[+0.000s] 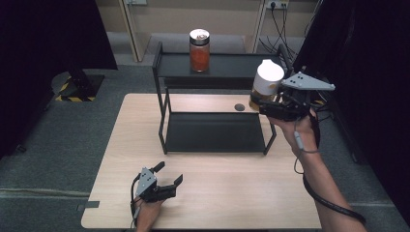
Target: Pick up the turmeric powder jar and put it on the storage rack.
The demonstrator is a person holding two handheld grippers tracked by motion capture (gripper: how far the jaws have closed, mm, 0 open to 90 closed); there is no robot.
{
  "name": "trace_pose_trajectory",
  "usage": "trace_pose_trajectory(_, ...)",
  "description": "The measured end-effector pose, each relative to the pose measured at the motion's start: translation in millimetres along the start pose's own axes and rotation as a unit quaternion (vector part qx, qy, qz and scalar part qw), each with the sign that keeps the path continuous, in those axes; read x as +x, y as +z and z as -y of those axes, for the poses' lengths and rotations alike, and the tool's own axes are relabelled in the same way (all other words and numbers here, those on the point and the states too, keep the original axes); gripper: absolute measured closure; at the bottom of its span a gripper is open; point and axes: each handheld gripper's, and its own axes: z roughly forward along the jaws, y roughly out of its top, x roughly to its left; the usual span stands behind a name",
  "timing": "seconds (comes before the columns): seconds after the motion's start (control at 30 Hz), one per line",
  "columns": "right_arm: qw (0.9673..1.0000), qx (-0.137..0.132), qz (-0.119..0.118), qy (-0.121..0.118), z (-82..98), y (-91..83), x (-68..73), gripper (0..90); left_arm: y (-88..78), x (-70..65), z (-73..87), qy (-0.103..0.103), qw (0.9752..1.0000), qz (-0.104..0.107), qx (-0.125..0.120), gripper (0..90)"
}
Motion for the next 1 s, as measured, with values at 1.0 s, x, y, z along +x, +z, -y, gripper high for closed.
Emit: trace_pose_trajectory(1.0, 0.9991, 0.009, 0.027, 0.030, -42.2, 50.0, -18.9, 31.3, 0.1, 1.1, 0.0, -0.005, 1.0000, 0.001, 0.000, 11.6)
